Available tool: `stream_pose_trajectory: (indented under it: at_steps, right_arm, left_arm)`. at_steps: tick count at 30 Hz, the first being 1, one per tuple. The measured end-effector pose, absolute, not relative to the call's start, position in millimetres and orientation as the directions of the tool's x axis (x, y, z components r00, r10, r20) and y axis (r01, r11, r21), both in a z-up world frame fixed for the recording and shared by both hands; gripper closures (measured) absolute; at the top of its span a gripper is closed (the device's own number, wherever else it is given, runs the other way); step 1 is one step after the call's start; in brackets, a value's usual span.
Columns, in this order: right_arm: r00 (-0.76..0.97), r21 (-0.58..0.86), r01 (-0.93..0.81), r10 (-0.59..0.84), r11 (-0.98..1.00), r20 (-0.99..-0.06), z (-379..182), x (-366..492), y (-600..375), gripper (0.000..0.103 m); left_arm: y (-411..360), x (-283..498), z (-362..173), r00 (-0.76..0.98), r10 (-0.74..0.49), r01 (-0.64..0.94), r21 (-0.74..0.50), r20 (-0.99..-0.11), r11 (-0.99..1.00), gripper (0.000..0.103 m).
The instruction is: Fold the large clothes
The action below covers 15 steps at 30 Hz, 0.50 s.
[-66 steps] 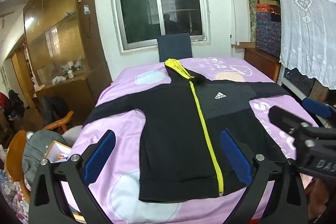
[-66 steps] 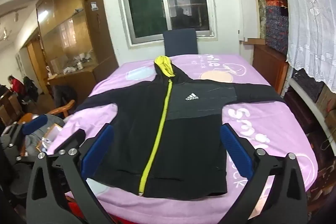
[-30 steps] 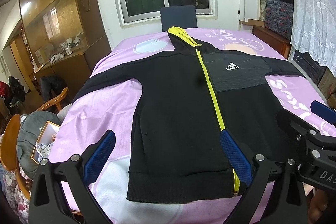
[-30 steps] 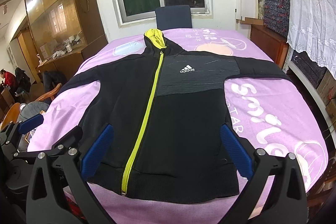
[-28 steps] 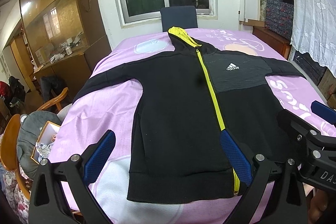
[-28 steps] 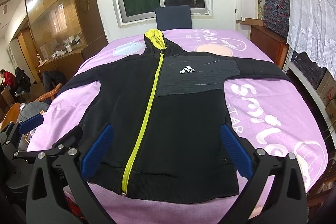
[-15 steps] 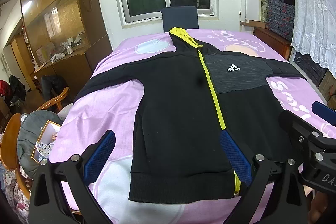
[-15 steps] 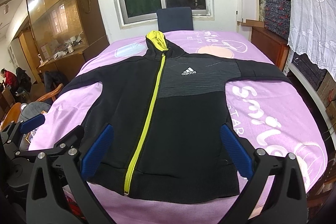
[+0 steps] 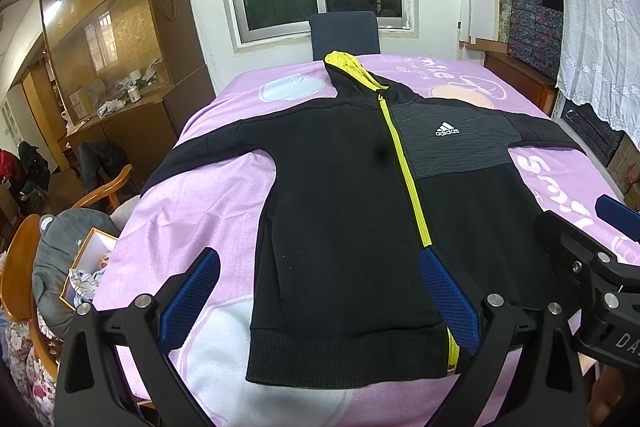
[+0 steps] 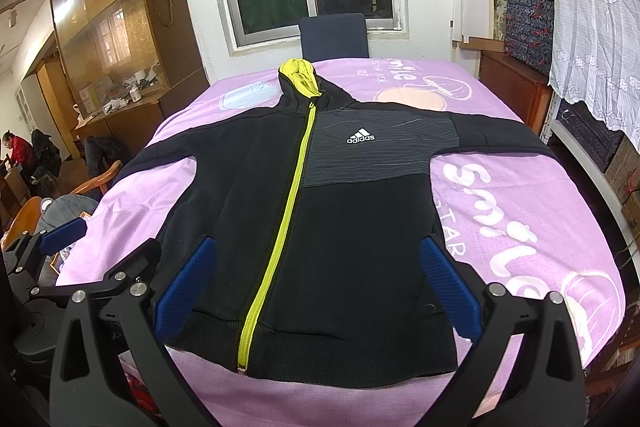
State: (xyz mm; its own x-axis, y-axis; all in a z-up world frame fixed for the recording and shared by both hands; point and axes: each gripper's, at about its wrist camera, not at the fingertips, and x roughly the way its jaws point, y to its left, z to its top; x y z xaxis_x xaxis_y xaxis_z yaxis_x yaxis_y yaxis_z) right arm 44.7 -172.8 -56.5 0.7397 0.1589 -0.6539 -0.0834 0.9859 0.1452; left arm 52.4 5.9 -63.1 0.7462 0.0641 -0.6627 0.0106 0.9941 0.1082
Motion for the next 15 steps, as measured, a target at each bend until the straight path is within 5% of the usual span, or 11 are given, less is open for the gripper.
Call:
stream_pose_trajectory:
  at_steps: [15]
  right_arm:
    - [0.740,0.148,-0.083,0.160,0.986,-0.653,-56.5,44.5,-171.6,0.004]
  left_arm:
    - [7.1,52.9,-64.2,0.743,0.066,0.005,0.104,-0.666,0.995,0.003]
